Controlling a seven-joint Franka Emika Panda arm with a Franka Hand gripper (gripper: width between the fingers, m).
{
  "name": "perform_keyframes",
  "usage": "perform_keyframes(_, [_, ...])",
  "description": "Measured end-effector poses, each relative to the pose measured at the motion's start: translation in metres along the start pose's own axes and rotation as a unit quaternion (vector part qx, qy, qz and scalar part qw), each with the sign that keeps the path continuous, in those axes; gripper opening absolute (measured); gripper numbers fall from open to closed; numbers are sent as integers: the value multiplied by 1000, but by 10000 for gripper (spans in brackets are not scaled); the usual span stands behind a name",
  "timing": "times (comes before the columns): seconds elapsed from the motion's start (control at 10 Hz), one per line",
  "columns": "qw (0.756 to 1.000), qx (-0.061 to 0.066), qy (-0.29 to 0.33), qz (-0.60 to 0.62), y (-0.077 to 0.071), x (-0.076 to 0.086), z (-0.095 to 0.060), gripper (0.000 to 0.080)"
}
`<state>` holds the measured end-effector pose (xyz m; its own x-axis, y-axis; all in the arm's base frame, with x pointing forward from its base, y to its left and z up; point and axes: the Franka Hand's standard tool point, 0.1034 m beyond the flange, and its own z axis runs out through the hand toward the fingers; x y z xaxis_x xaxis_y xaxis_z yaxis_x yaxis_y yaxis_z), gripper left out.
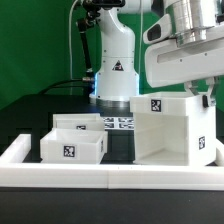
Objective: Assemble drawer
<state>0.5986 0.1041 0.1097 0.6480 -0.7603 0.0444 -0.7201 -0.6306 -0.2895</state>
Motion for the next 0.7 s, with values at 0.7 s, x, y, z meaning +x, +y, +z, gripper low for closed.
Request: perform_keyframes(0.7, [977,29,-9,210,-8,15,-2,48])
